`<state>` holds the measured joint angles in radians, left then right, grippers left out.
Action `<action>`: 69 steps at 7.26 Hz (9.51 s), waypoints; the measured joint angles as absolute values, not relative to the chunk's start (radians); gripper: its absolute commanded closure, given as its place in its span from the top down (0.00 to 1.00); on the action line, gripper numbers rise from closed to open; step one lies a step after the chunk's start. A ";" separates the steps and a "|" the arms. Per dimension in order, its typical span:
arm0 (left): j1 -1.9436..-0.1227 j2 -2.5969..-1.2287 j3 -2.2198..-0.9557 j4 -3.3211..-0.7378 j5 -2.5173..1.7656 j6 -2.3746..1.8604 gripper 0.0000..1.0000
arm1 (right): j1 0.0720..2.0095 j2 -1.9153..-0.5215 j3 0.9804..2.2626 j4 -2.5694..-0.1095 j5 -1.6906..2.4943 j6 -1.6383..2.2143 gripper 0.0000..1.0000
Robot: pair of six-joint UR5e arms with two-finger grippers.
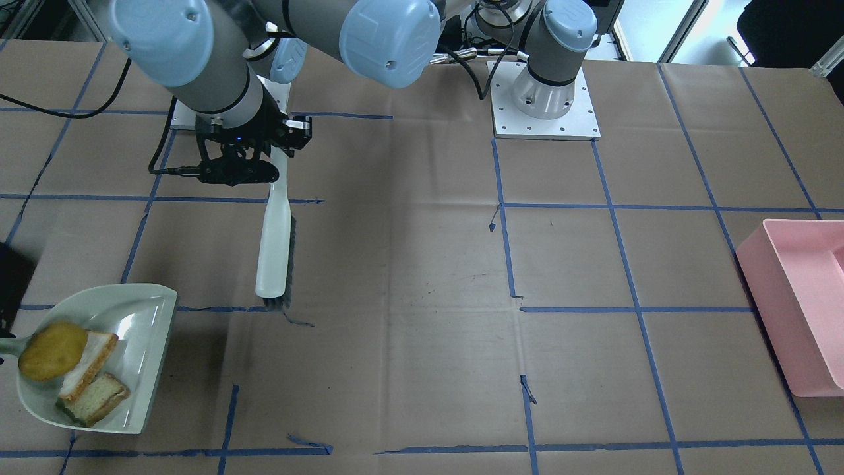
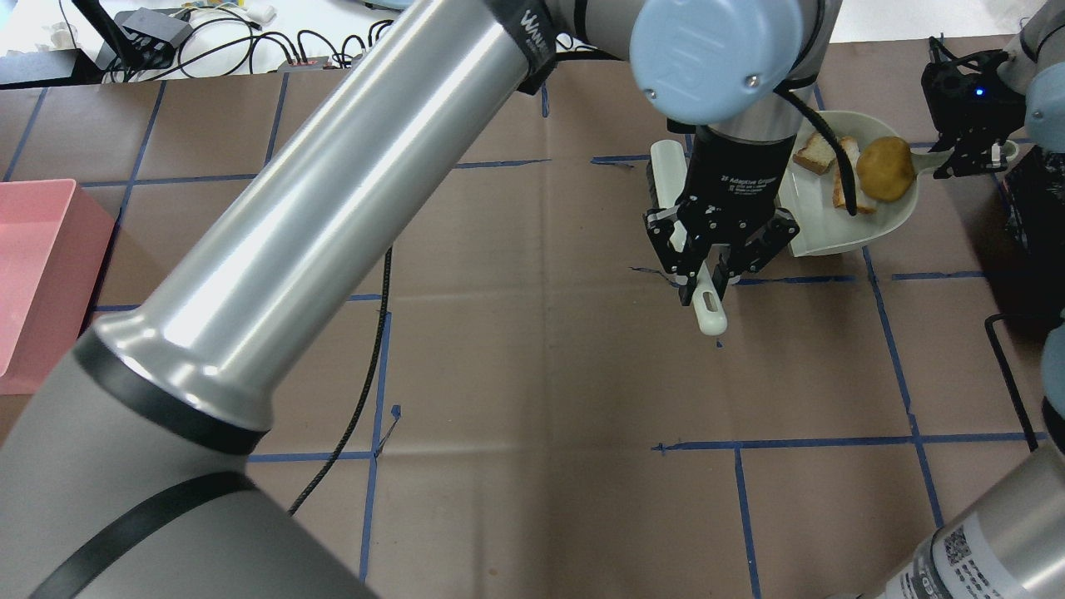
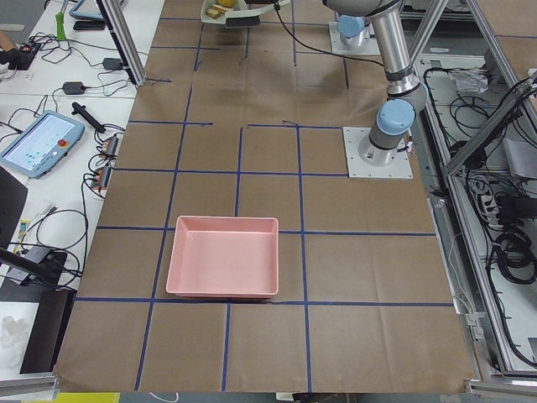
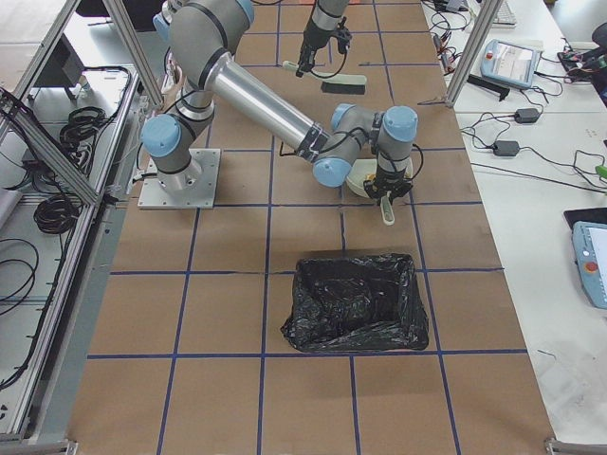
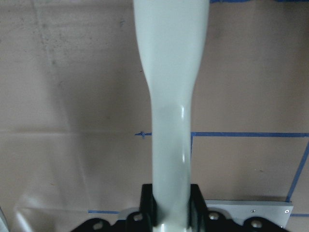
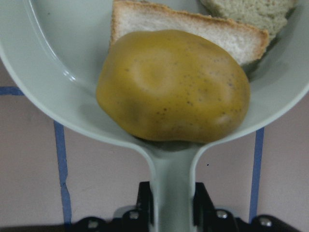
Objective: Sweep and dump trash in nearest bin
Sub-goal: 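Pull the brush back toward the robot while the right gripper lifts the dustpan away, then tip the dustpan over the bin with right gripper while left sets brush down, then hold the dustpan inverted over the bin with the right gripper to empty it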
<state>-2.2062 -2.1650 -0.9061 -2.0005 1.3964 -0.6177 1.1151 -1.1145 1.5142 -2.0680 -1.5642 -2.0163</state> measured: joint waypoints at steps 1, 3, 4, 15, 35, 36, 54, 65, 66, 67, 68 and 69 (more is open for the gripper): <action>-2.202 -2.083 -1.061 -1.926 1.397 -0.617 0.00 | 1.115 -1.142 1.513 -2.036 -1.564 -2.013 0.00; -2.198 -1.910 -1.395 -1.758 1.422 -0.617 0.00 | 1.115 -1.208 1.511 -1.975 -1.564 -2.011 0.00; -2.198 -1.833 -1.538 -1.697 1.441 -0.617 0.00 | 1.115 -1.241 1.508 -1.945 -1.565 -2.011 0.00; -2.256 -1.584 -2.205 -1.166 1.362 -0.640 0.04 | 0.845 -1.340 1.420 -1.763 -1.614 -2.278 0.00; -2.184 -1.550 -1.922 -1.212 1.575 -0.591 0.99 | 0.620 -0.953 1.077 -2.166 -1.849 -2.633 0.01; -2.120 -1.534 -1.882 -1.223 1.578 -0.514 0.99 | 0.621 -0.955 1.098 -2.192 -1.862 -2.632 0.01; -1.562 -1.275 -1.825 -1.485 1.542 0.142 1.00 | 0.719 -1.069 1.224 -2.395 -2.163 -2.614 0.05; -1.566 -1.299 -1.870 -1.467 1.636 0.138 1.00 | 0.719 -1.202 1.325 -2.451 -2.183 -2.641 0.05; -1.566 -1.297 -1.876 -1.467 1.636 0.142 1.00 | 0.719 -1.231 1.357 -2.451 -2.181 -2.642 0.05; -1.567 -1.296 -1.879 -1.467 1.634 0.145 1.00 | 0.719 -1.273 1.406 -2.452 -2.176 -2.638 0.04; -1.568 -1.295 -1.880 -1.466 1.632 0.146 1.00 | 0.721 -1.317 1.458 -2.452 -2.167 -2.633 0.04; -1.568 -1.293 -1.880 -1.467 1.632 0.147 1.00 | 0.725 -1.349 1.498 -2.452 -2.152 -2.624 0.04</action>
<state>-1.5685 -1.2932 -1.8802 -1.4665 1.6321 0.1473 0.7247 -1.3494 1.4981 -2.4524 -2.1519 -2.6240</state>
